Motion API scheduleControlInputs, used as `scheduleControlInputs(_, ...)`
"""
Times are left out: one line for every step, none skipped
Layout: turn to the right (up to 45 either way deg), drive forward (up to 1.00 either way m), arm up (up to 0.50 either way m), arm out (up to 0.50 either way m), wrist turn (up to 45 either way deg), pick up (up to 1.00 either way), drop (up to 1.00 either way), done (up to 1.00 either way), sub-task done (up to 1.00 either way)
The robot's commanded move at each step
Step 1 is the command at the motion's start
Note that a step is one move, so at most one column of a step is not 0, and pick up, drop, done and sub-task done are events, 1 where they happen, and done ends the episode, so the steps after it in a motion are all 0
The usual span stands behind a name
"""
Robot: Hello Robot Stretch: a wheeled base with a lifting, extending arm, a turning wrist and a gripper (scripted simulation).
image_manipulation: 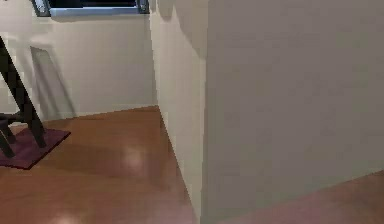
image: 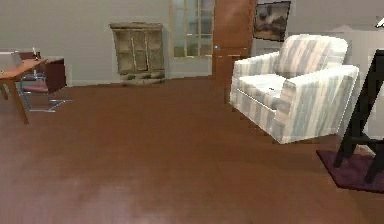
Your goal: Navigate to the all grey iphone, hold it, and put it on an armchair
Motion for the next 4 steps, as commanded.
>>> scheduleControlInputs(0.0, 1.00, 0.00, 0.00, 0.0, 0.00, 0.00, 0.00, 0.00)
scheduleControlInputs(3.0, 0.00, 0.00, 0.00, 0.0, 0.00, 0.00, 0.00, 0.00)
scheduleControlInputs(0.0, 1.00, 0.00, 0.00, 0.0, 0.00, 0.00, 0.00, 0.00)
scheduleControlInputs(0.0, 1.00, 0.00, 0.00, 0.0, 0.00, 0.00, 0.00, 0.00)
